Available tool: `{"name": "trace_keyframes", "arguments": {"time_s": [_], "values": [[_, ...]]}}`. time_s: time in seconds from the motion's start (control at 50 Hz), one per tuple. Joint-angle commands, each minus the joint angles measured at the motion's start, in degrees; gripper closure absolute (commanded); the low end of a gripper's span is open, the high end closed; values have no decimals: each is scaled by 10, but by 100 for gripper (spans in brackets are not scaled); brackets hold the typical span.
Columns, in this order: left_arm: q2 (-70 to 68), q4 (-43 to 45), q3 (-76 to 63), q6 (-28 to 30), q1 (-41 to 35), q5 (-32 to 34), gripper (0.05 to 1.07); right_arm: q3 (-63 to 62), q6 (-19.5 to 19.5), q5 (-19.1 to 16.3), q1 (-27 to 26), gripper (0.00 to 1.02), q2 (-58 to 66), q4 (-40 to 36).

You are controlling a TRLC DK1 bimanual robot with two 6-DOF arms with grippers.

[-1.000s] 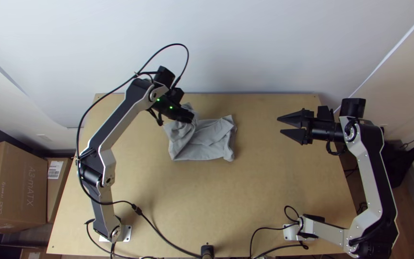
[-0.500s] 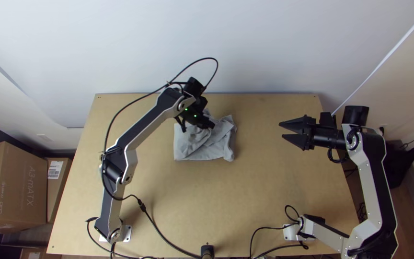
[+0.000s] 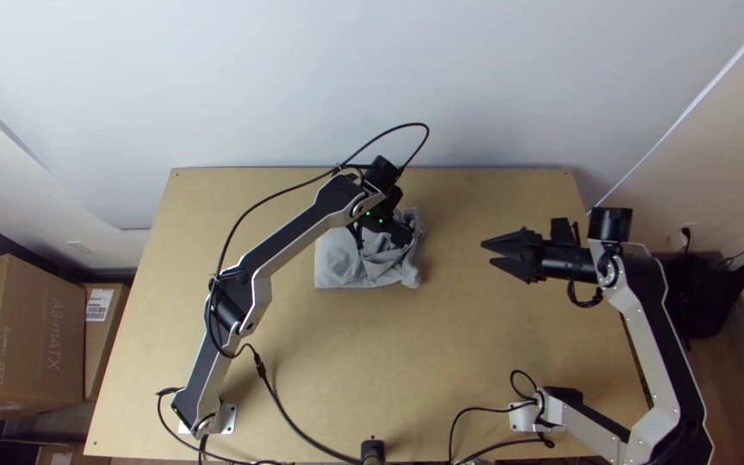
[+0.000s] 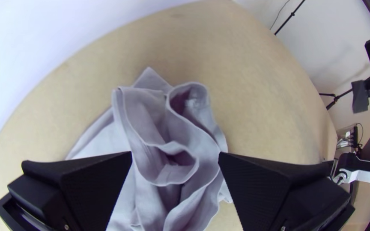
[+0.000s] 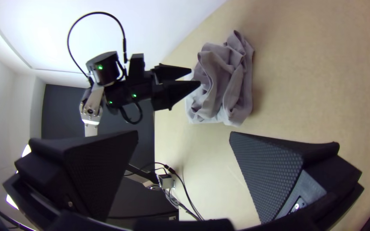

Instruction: Fold the t-shirt

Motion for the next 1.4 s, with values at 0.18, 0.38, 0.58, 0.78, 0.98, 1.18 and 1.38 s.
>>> {"name": "trace_keyframes", "arguments": {"time_s": [0.18, 0.38, 0.58, 0.78, 0.98, 1.18, 1.38], "values": [[-130, -42, 17, -2, 35, -19, 10, 21, 30, 128, 123, 4, 103, 77], [-198, -75, 13, -2, 80, -29, 10, 109, 26, 202, 239, 4, 177, 80], [-267, -96, -23, -8, 141, -28, 10, 214, 24, 220, 321, 4, 256, 87], [-311, -109, -45, -14, 195, -28, 10, 314, 30, 224, 379, 4, 374, 83], [-342, -115, -72, -15, 237, -28, 10, 427, 30, 230, 413, 4, 499, 83], [-353, -118, -72, -15, 258, -29, 10, 526, 40, 344, 424, 4, 591, -8], [-353, -116, -70, -15, 268, -28, 10, 467, 36, 397, 408, 4, 530, -69]]}}
